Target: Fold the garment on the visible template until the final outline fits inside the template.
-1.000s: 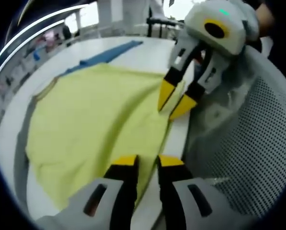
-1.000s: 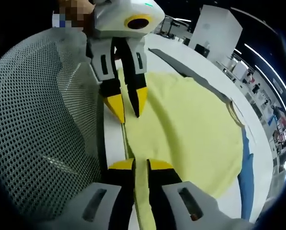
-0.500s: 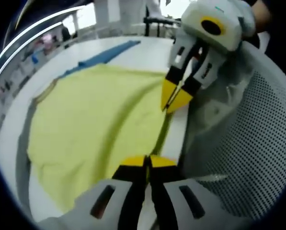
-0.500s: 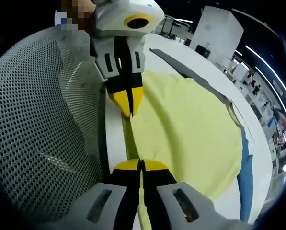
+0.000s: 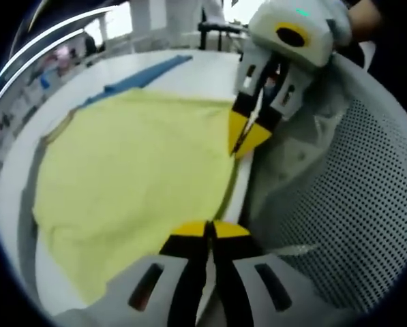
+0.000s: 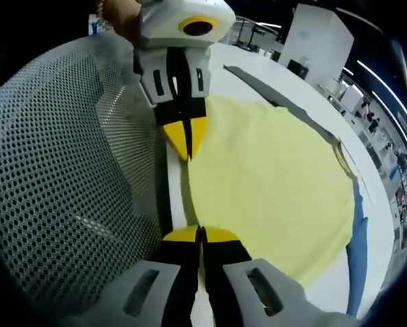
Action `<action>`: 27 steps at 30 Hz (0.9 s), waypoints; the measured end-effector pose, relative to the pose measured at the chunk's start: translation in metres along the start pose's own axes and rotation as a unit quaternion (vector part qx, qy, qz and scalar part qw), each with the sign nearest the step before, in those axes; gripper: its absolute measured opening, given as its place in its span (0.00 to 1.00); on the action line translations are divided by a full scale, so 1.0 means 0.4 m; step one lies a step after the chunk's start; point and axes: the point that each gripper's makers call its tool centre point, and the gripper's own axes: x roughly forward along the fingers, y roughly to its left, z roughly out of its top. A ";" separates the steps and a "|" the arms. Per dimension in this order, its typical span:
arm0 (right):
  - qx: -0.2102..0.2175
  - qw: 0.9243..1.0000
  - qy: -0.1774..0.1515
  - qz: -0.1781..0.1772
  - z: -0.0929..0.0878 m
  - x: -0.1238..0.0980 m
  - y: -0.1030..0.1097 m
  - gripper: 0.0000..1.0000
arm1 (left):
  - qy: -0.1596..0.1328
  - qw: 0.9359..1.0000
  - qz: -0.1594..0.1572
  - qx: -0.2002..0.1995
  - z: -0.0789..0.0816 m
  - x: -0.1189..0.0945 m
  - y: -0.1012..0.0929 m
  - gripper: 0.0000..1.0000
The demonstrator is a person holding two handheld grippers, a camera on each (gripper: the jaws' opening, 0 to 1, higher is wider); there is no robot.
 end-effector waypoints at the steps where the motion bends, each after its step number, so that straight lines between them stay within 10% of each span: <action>1: 0.000 1.000 0.002 0.002 -0.002 0.001 0.001 0.02 | 0.001 1.000 -0.001 -0.002 -0.002 0.000 -0.001 0.00; 15: 0.006 1.000 0.010 0.017 -0.014 0.001 0.014 0.02 | 0.008 1.000 -0.011 -0.014 -0.010 -0.005 -0.007 0.00; 27: 0.114 0.992 -0.050 -0.021 0.004 -0.087 -0.043 0.04 | -0.069 0.990 0.032 -0.115 0.041 -0.101 0.069 0.01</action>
